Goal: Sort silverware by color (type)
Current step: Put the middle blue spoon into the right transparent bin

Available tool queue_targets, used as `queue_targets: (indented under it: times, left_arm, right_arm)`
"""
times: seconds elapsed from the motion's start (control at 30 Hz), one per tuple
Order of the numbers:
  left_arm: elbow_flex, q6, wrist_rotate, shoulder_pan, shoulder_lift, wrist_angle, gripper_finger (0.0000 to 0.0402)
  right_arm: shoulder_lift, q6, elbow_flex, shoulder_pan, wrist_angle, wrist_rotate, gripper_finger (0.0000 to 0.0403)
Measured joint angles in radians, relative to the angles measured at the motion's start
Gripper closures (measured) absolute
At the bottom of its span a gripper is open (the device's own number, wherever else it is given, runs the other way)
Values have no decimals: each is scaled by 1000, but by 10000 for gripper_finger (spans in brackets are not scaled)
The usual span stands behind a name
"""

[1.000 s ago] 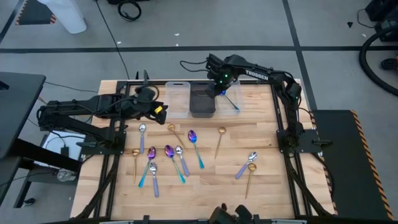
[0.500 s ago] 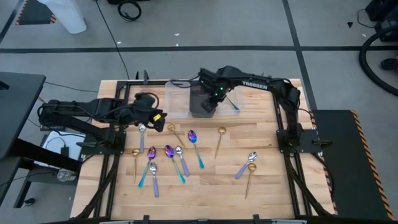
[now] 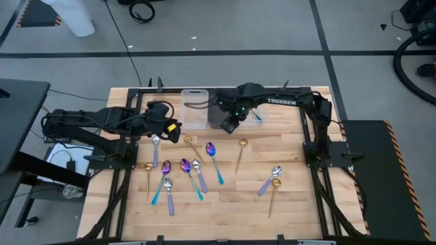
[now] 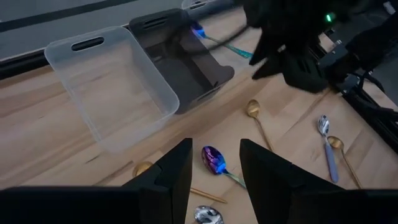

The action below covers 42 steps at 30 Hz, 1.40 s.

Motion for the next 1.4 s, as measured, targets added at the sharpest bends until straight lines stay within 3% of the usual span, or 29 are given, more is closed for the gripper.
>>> queue_targets:
  times: [0.23, 0.5, 0.87, 1.2, 1.4]
  left_arm:
    - [0, -14, 0, 0, 0, -2, 260]
    - [0, -15, 0, 0, 0, 9, 260]
    - [0, -41, 89, -4, -54, -38, 260]
    - [0, -70, 213, -14, -58, -210, 260]
    - [0, -190, 227, -82, -58, -284, 260]
  right_arm:
    - [0, 44, -10, 58, 17, -3, 252]
    - [11, 149, -12, 131, 168, -69, 252]
    - [10, 229, -12, 212, 287, -18, 252]
    - [10, 203, -12, 206, 267, -47, 252]
    - [10, 106, -12, 182, 78, -25, 252]
